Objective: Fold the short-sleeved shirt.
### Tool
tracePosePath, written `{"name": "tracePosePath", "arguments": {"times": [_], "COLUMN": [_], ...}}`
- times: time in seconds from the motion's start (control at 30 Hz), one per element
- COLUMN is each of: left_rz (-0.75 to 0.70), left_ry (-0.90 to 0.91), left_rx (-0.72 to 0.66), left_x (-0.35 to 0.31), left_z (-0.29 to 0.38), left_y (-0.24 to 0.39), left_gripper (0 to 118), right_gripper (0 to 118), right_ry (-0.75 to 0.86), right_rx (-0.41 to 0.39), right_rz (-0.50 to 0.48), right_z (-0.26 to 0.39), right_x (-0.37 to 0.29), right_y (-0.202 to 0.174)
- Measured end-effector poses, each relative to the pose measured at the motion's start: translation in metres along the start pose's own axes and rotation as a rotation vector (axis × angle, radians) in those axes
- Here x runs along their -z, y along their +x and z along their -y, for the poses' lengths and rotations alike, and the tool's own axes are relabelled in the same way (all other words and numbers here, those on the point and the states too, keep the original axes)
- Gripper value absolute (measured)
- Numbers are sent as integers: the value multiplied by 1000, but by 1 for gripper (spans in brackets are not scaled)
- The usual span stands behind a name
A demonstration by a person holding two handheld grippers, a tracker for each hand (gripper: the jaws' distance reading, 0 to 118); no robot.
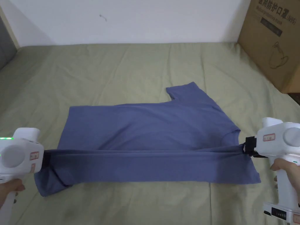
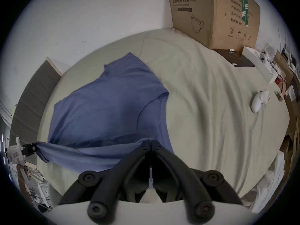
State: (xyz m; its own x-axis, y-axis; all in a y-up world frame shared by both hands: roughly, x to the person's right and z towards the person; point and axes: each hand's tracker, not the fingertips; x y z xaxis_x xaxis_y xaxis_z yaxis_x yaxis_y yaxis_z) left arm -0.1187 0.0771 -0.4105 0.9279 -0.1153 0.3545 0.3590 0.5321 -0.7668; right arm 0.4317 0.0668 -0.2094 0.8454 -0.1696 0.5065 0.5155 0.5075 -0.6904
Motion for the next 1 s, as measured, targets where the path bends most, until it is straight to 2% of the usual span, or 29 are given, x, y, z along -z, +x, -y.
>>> {"name": "tracePosePath", "arguments": {"times": [0.1,0.13,0.17,0.2,0.23,0.27,0.47,0.53,0.6,0.63,0.67,0.7,0.8,0.93,0.97,1.0], "left_rz": [-3,-4,-4,-11,-13,-5,22,62,85,91,101,100,90,97,84,72], "left_ry": [-28,-37,-40,-43,-46,-49,-25,-10,-8,-11,-25,-37,-70,-48,-29,-27], "left_rx": [-18,-38,-46,-51,-54,-58,-147,-171,-169,-167,-159,-146,-139,-173,-185,-193], "left_x": [32,37,41,42,43,41,5,-12,-25,-28,-30,-29,-26,-25,-25,-23], "left_z": [-13,-12,-12,-9,-7,-2,27,39,51,59,67,74,96,103,101,97], "left_y": [4,4,6,6,6,4,-9,-10,-10,-8,-6,-4,0,-4,-6,-9], "left_gripper": [6,17,45,71,95,109,107,101,74,53,19,0,0,1,20,44], "right_gripper": [0,0,9,26,49,62,61,61,59,51,19,0,0,0,0,0], "right_ry": [-44,-44,-51,-54,-53,-49,17,32,38,29,33,32,1,-50,-56,-65], "right_rx": [-11,-10,2,22,37,39,-61,-99,-131,-159,-192,-222,-309,-311,-284,-252], "right_rz": [29,30,37,39,31,33,27,9,-39,-80,-98,-78,-71,-91,-104,-120], "right_z": [-3,-2,-1,1,2,4,19,27,38,45,55,63,90,113,115,117], "right_x": [26,30,33,34,34,32,-2,-14,-24,-25,-27,-26,-15,-2,-1,0], "right_y": [-4,-5,-4,-3,-1,-1,-16,-27,-40,-45,-54,-62,-77,-89,-88,-87]}}
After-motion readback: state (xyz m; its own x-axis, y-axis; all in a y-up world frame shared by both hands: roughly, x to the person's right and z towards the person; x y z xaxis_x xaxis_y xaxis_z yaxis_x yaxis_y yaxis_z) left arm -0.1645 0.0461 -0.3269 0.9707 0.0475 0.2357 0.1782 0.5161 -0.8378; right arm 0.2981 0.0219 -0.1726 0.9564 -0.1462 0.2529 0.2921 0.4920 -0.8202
